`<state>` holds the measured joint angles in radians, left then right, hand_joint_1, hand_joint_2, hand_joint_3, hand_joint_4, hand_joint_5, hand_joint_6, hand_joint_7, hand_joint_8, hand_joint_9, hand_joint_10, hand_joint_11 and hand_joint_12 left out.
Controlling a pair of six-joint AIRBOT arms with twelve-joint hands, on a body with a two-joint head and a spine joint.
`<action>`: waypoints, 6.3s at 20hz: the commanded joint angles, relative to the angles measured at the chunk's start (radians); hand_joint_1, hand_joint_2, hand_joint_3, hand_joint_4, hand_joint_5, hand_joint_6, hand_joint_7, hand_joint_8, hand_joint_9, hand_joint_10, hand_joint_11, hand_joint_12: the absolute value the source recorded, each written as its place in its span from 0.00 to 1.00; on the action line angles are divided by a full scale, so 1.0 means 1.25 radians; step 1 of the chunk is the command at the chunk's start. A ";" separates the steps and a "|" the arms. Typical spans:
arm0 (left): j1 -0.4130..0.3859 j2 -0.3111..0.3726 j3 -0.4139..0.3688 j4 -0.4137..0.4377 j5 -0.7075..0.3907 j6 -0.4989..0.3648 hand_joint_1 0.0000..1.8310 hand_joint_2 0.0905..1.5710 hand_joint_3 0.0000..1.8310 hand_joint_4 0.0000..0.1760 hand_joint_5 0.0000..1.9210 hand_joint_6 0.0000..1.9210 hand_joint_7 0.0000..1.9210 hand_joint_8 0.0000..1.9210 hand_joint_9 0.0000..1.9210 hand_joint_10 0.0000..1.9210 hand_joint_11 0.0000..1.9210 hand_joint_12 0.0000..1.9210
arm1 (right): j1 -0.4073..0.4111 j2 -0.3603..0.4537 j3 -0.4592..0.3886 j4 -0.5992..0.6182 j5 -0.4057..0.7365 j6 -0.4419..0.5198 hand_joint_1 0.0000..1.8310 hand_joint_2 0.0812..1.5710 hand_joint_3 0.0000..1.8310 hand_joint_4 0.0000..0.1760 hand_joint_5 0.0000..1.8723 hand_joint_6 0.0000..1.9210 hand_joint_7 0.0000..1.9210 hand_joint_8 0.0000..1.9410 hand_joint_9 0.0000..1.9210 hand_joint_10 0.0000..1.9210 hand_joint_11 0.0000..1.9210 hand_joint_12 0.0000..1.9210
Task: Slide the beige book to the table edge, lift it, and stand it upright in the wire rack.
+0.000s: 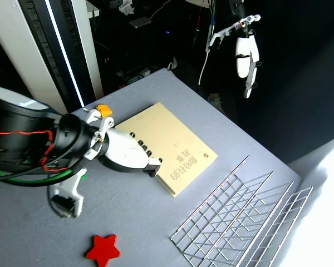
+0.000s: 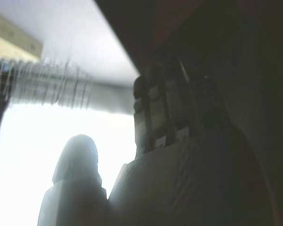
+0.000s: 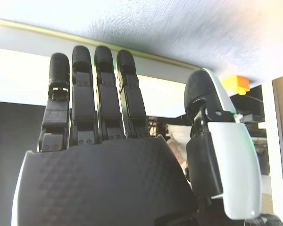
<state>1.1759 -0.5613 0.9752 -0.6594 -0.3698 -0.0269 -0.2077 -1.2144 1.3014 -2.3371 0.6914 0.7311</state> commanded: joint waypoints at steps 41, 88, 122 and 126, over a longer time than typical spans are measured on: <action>-0.218 -0.158 0.249 -0.121 0.238 -0.113 0.44 0.65 0.00 0.00 0.12 0.00 0.12 0.00 0.11 0.00 0.00 0.33 | 0.031 -0.215 0.063 0.030 -0.103 0.045 0.13 0.78 0.00 0.00 0.23 0.00 0.22 0.00 0.21 0.00 0.00 0.51; -0.168 -0.177 0.301 -0.061 0.239 -0.063 0.54 0.68 0.00 0.00 0.16 0.00 0.15 0.00 0.16 0.00 0.00 0.43 | 0.033 -0.344 0.083 0.031 -0.188 0.067 0.20 0.76 0.00 0.00 0.25 0.00 0.25 0.00 0.23 0.00 0.00 0.54; -0.221 -0.182 0.248 -0.045 0.284 -0.018 0.54 0.68 0.00 0.00 0.17 0.00 0.16 0.00 0.18 0.00 0.00 0.50 | 0.090 -0.088 0.012 0.027 -0.152 0.075 0.18 0.77 0.00 0.00 0.25 0.00 0.26 0.00 0.25 0.00 0.00 0.54; -0.224 -0.191 0.245 -0.039 0.290 -0.004 0.51 0.70 0.00 0.00 0.18 0.00 0.18 0.00 0.21 0.00 0.00 0.53 | 0.118 -0.052 -0.004 0.026 -0.153 0.086 0.19 0.77 0.00 0.00 0.24 0.00 0.26 0.00 0.24 0.00 0.00 0.54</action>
<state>0.9016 -0.8024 1.2808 -0.7094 0.0402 -0.0296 -0.0715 -1.2846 1.3003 -2.3333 0.5449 0.8356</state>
